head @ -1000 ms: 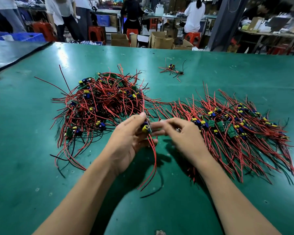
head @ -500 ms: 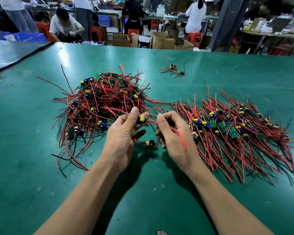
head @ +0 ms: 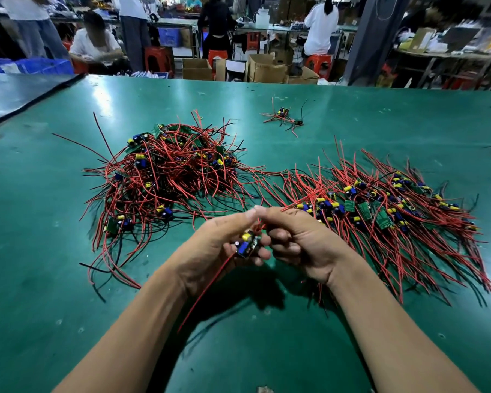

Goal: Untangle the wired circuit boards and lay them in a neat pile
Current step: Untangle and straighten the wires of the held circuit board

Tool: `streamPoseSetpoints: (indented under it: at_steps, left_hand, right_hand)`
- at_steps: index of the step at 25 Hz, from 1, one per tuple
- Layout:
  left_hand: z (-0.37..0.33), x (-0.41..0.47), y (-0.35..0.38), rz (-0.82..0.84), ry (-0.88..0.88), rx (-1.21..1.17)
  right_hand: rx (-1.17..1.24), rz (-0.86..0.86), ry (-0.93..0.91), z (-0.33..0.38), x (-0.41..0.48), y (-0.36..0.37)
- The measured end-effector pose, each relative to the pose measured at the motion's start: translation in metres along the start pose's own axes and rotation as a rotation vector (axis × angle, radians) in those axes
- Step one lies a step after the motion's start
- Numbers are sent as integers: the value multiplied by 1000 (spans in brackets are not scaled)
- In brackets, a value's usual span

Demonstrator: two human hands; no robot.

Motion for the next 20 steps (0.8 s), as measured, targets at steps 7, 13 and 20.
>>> streamPoseSetpoints:
  at_steps: [7, 13, 20]
  left_hand:
    - [11, -1, -3, -55, -48, 73]
    - [14, -1, -1, -104, -60, 221]
    - [17, 0, 2, -105, -57, 196]
  right_hand:
    - [-47, -204, -103, -8, 7, -10]
    - [-372, -262, -157, -8, 5, -7]
    - [-385, -234, -149, -5, 1, -10]
Point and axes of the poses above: each hand's wrist, its own x-axis towards the middle knuckle, its own y-axis out of the palm, z = x × y, the point moved 3 cm from there along x, towards the middle knuckle, and after that the axes turned 4 degrees about y, right-handed, at the moved point
